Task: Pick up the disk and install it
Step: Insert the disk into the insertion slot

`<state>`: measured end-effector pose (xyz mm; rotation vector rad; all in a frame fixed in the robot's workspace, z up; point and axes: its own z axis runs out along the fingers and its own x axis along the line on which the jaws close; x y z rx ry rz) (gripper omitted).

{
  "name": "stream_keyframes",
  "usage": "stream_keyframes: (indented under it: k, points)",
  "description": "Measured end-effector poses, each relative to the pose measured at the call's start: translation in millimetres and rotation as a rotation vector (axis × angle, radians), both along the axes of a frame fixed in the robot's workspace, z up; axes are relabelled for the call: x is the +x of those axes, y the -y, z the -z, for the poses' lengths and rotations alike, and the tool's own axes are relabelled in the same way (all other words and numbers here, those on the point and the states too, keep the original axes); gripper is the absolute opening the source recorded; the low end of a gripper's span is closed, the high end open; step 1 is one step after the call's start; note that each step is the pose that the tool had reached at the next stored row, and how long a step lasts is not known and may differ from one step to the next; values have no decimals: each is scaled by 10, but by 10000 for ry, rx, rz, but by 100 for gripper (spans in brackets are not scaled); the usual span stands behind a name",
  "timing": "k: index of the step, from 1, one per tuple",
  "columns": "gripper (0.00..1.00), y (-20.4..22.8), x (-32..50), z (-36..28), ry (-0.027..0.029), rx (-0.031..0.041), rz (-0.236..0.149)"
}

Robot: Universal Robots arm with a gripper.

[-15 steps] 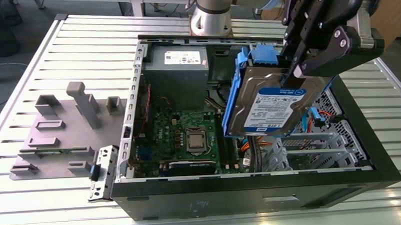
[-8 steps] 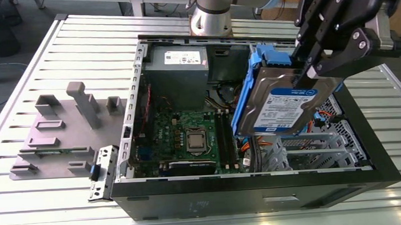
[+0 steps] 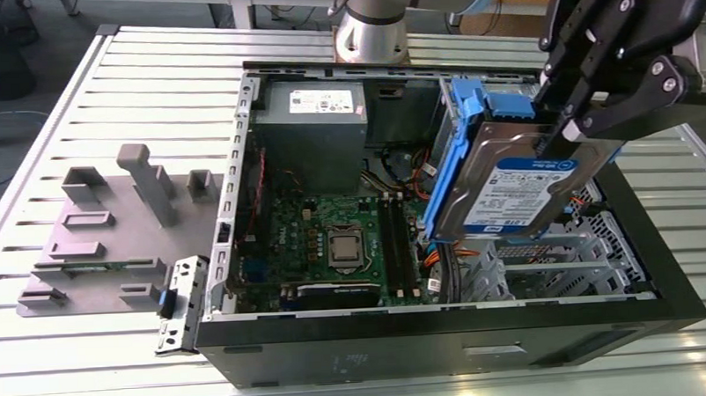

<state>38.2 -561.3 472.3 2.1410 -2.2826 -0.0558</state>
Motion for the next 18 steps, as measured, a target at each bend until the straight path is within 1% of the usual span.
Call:
stream_keyframes:
  k: [3, 9, 18]
  points:
    - [35, 13, 40, 6, 0, -1, -1]
    - [35, 70, 92, 18, 0, 0, -1]
    - [35, 115, 208, 36, 0, -2, 0]
